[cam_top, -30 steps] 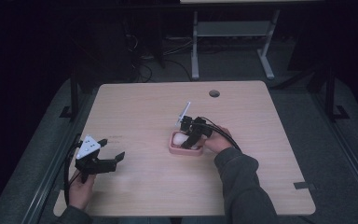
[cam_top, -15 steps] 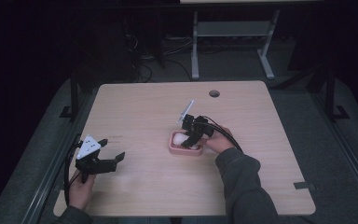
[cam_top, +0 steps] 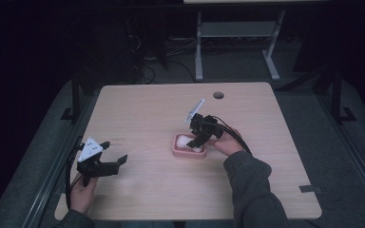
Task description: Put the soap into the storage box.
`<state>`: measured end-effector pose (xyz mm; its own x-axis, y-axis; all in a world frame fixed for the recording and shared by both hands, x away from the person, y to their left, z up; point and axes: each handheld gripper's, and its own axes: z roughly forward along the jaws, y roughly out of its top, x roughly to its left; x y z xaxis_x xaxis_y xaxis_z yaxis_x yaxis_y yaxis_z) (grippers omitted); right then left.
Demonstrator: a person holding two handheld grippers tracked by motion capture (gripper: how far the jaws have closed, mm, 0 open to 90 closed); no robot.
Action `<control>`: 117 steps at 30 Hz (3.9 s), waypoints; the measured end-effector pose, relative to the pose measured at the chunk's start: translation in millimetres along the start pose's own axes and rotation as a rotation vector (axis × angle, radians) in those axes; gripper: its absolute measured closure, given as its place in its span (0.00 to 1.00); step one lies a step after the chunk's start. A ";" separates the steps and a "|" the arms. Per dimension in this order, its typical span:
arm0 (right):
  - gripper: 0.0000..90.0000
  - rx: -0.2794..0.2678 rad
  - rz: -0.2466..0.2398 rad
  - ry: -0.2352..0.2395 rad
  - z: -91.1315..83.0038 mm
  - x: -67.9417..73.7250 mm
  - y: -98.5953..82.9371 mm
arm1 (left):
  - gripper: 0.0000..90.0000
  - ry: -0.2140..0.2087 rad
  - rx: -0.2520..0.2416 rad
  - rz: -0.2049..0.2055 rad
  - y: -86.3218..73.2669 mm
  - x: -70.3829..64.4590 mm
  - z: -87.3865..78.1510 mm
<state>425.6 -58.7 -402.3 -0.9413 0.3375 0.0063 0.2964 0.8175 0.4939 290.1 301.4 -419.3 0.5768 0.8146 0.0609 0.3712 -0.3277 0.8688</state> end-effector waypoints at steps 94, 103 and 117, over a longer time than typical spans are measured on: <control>0.37 -0.086 0.220 -0.064 -70.5 55.5 -164.1 | 0.16 -0.001 0.018 0.007 -1.7 -0.9 2.4; 0.37 -0.094 0.235 -0.066 -69.8 65.2 -179.8 | 0.16 -0.001 0.020 0.006 -2.0 -1.6 2.5; 0.36 -0.116 0.278 -0.082 -73.1 78.8 -208.5 | 0.16 -0.006 0.029 0.013 -2.3 -3.1 3.2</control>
<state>277.8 -236.7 -441.1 -0.8093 0.5808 0.0875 0.5159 0.6317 0.5786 289.8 298.1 -423.0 0.5862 0.8072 0.0694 0.3843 -0.3524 0.8533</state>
